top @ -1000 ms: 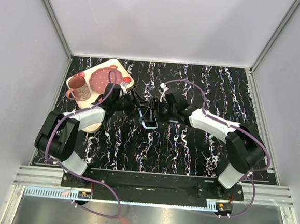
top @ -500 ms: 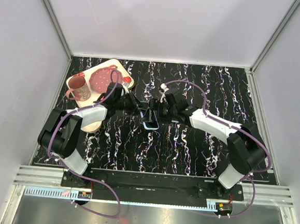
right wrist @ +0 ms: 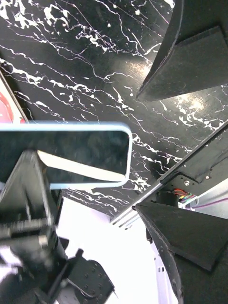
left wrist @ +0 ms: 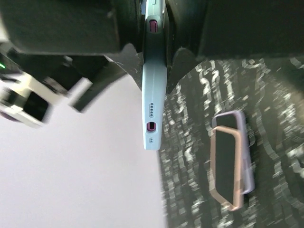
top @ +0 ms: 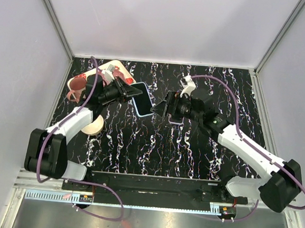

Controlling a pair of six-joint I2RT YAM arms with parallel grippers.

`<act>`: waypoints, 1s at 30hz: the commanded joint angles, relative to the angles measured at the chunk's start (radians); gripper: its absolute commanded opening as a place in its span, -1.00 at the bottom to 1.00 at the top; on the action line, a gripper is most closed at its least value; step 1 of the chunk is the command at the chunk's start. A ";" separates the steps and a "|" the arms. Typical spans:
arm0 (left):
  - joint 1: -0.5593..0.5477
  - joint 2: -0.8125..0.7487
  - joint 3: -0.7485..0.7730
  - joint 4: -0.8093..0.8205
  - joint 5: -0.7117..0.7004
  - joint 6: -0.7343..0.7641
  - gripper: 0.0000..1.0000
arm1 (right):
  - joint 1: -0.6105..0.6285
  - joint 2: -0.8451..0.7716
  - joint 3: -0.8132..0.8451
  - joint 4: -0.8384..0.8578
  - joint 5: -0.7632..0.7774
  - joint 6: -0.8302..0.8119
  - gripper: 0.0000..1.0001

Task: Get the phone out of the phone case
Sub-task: Pick up the phone at the center of the board, then remove the phone case from the phone.

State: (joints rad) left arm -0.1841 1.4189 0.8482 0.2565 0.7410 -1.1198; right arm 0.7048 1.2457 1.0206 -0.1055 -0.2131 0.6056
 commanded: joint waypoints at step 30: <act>-0.002 -0.127 -0.051 0.470 0.027 -0.178 -1.00 | -0.169 0.253 -0.297 1.190 -0.508 0.730 -0.10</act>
State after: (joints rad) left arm -0.1890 1.2854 0.7696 0.5793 0.7490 -1.2552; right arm 0.5339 1.4761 0.6991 0.9306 -0.6743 1.2789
